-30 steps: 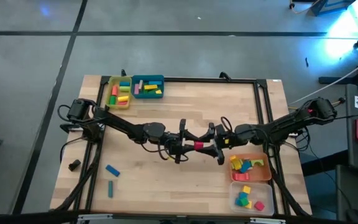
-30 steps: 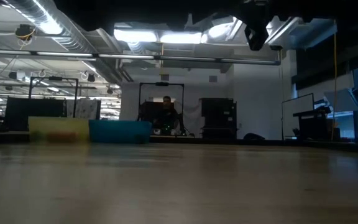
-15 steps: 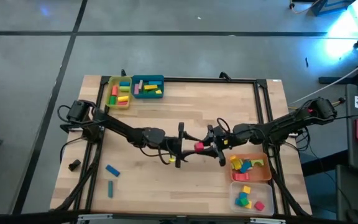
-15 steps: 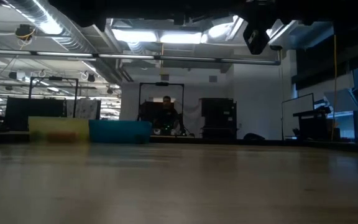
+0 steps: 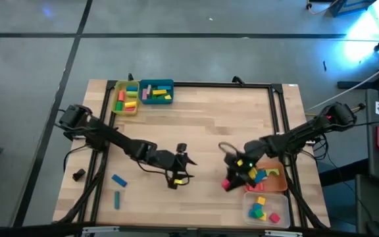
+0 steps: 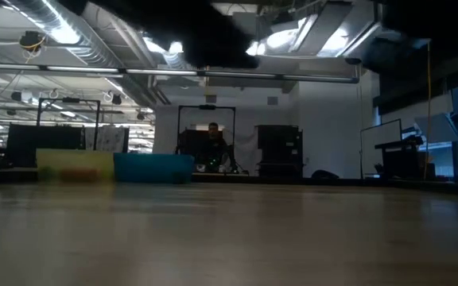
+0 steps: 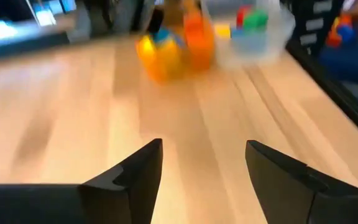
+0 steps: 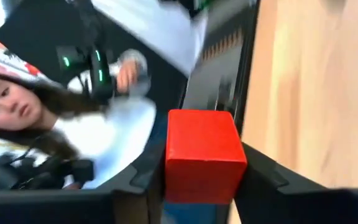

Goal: Sort blocks by size
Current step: Put the red square block into the transparent bin

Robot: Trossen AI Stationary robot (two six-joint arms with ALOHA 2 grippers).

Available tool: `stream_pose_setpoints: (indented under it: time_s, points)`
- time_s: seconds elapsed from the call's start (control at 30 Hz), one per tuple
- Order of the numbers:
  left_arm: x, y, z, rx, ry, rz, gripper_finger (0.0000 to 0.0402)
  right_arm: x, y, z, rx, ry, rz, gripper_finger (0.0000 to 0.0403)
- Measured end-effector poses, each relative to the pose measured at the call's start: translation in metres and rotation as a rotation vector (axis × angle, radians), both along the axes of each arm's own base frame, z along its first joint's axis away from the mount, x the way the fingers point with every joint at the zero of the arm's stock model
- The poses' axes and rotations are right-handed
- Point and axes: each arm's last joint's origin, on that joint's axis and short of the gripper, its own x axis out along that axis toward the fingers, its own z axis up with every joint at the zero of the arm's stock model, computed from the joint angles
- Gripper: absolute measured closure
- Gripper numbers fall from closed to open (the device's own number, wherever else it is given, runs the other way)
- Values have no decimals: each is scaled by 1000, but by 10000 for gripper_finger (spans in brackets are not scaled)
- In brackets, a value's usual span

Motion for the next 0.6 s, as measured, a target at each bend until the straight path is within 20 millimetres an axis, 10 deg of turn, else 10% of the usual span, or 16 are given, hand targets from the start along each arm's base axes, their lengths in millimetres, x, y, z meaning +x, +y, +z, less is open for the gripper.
stream_pose_setpoints:
  time_s: [0.6]
  points:
    - [-44,2,24,-32,217,35,192,-82,83,-37,79,961,4,263]
